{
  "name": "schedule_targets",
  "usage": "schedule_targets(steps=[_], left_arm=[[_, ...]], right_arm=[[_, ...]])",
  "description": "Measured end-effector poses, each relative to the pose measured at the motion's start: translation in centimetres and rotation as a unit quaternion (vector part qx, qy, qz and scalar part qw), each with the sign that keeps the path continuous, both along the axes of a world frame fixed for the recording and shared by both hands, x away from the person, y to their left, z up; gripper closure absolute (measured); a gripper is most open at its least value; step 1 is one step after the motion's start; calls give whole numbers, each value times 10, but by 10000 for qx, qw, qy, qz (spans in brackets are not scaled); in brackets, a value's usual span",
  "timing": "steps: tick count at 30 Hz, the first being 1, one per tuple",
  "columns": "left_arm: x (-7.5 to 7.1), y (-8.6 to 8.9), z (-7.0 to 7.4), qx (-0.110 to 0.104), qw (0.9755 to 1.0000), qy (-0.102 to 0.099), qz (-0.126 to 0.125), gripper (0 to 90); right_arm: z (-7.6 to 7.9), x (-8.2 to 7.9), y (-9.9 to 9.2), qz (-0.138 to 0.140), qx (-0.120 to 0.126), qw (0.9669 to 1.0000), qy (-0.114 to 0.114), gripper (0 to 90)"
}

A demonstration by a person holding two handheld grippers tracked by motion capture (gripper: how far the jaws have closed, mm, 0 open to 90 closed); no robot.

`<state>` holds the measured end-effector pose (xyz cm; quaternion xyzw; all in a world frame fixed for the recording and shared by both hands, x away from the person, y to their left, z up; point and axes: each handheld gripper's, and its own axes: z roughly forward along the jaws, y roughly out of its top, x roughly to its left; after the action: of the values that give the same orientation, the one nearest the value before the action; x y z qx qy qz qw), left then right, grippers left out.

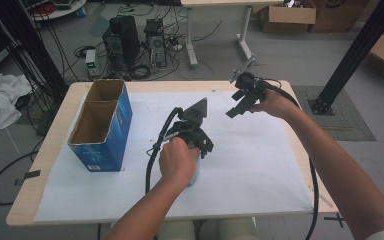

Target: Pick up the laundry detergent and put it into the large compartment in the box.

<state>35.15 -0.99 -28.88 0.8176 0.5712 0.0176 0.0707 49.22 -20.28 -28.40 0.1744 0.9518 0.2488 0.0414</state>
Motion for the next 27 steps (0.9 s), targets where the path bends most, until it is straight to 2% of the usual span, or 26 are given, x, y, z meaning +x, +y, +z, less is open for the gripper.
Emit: schedule_targets(steps=[13, 27], left_arm=[[0, 0, 1, 9, 10000, -18, 22, 256], [0, 0, 1, 21, 10000, -40, 40, 309]], right_arm=[[1, -2, 1, 4, 18, 10000, -17, 177], [1, -1, 1, 10, 18, 10000, 3, 179]])
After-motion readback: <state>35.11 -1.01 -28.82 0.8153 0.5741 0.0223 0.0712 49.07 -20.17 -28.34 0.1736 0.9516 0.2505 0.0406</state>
